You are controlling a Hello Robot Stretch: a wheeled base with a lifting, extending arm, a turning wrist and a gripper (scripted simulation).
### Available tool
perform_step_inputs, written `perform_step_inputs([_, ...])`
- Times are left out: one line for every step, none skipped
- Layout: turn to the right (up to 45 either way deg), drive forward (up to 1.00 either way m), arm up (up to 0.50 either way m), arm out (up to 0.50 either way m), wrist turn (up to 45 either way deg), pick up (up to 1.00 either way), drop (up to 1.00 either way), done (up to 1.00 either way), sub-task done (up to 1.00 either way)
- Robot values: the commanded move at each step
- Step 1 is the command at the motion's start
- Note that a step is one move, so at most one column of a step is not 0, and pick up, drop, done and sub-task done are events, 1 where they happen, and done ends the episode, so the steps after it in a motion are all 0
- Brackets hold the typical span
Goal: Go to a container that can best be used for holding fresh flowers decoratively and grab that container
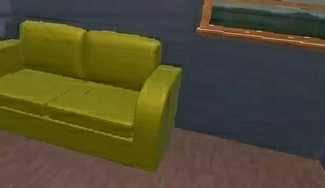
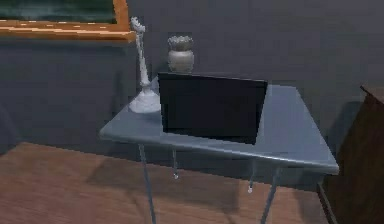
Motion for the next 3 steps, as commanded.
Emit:
perform_step_inputs([45.0,0.00,0.00,0.00,0.0,0.00,0.00,0.00,0.00])
perform_step_inputs([42.0,0.00,0.00,0.00,0.0,0.00,0.00,0.00,0.00])
perform_step_inputs([0.0,0.40,0.00,0.00,0.0,0.00,0.00,0.00,0.00])
